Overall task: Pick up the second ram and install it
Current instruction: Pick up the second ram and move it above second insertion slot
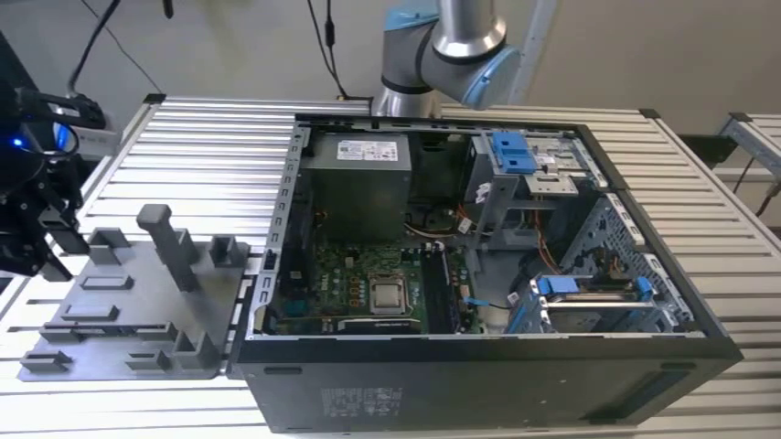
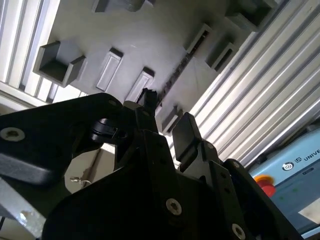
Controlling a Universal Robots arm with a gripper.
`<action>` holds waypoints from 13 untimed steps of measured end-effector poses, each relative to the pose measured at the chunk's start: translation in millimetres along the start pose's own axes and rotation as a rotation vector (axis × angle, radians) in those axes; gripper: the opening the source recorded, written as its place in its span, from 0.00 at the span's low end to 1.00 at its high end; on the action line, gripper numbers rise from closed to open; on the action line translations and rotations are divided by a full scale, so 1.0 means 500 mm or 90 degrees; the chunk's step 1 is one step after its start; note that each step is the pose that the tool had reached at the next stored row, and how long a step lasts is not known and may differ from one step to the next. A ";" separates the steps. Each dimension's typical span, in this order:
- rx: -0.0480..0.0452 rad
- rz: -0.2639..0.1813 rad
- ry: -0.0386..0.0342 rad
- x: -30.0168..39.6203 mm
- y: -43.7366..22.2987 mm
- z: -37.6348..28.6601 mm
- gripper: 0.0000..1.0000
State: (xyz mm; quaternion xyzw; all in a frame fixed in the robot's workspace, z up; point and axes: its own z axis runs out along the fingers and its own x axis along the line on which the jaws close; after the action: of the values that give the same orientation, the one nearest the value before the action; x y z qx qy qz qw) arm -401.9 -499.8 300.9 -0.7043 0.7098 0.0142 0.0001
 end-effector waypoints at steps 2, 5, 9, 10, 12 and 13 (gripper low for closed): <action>-0.0001 -0.003 0.0001 0.002 0.000 0.005 0.42; 0.0000 -0.004 0.0000 0.007 0.000 0.013 0.42; 0.0000 -0.006 0.0001 0.021 -0.001 0.024 0.42; 0.0000 -0.006 0.0001 0.025 -0.001 0.027 0.42; 0.0003 -0.006 0.0000 0.032 -0.001 0.033 0.42; 0.0007 -0.006 -0.0001 0.035 -0.001 0.036 0.42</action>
State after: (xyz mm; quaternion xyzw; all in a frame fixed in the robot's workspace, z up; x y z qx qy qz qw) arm -402.0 -516.7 282.3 -0.7074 0.7066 0.0138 0.0006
